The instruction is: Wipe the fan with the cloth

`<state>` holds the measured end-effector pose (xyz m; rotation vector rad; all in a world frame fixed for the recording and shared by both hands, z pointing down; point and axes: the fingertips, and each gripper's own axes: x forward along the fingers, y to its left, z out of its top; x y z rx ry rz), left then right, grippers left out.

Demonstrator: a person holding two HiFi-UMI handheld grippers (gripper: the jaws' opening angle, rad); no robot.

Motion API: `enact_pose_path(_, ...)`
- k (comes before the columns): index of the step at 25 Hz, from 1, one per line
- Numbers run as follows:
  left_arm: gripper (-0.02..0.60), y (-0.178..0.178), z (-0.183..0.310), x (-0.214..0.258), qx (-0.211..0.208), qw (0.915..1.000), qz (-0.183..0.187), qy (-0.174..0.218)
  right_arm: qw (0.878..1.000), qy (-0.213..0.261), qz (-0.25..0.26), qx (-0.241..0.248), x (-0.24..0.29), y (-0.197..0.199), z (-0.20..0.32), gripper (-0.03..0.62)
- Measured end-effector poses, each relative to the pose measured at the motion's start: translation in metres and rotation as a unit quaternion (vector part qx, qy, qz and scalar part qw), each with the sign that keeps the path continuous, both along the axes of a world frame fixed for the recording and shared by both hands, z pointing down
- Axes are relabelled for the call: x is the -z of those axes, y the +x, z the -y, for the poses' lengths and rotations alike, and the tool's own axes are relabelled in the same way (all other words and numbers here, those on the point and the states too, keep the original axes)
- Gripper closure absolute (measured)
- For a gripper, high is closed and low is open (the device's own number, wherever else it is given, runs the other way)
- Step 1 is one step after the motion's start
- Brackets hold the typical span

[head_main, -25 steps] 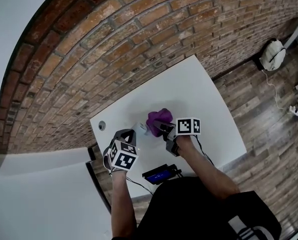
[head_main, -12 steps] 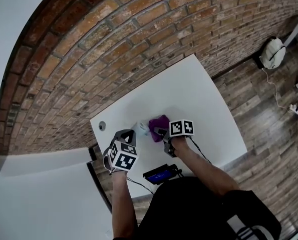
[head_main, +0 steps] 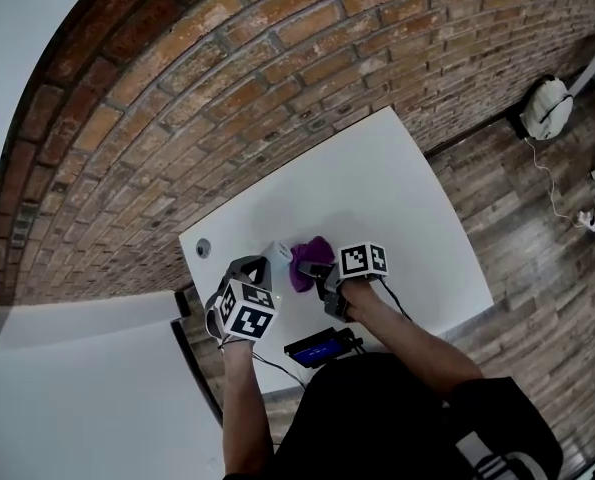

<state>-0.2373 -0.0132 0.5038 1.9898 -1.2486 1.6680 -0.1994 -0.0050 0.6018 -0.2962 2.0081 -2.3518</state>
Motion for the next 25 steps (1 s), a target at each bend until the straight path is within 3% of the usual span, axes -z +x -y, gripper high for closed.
enact_pose_path(6,0.589,-0.001,0.000,0.000,0.007,0.9999,-0.011,0.002,0.991,0.049,-0.105,0.070,-0.050,0.007,-0.005,0.516)
enact_pose_path(8,0.588,0.000,0.000,0.001,0.009,0.9999,-0.012,0.004,0.992,0.068,-0.097,0.046,-0.036,0.012,0.008,0.516)
enact_pose_path(11,0.589,-0.002,0.001,0.001,0.012,0.9998,-0.014,0.008,0.992,0.110,-0.035,-0.042,0.014,0.019,0.055,0.516)
enact_pose_path(13,0.589,-0.002,0.001,0.001,0.014,0.9997,-0.015,0.010,0.990,0.126,0.002,-0.061,0.038,0.014,0.074,0.516)
enact_pose_path(17,0.589,-0.002,0.000,0.001,0.019,0.9995,-0.021,0.013,0.996,0.089,0.020,0.003,0.026,-0.021,0.062,0.516)
enact_pose_path(19,0.589,-0.002,0.000,0.001,0.023,0.9992,-0.028,0.014,0.997,0.070,0.010,0.012,0.009,-0.026,0.059,0.516)
enact_pose_path(22,0.589,-0.002,0.000,0.001,0.026,0.9991,-0.031,0.017,0.992,0.102,-0.052,0.052,-0.020,-0.024,0.058,0.516)
enact_pose_path(25,0.589,-0.002,0.000,0.001,0.026,0.9991,-0.028,0.019,0.970,0.156,-0.144,0.116,-0.050,-0.010,0.053,0.516)
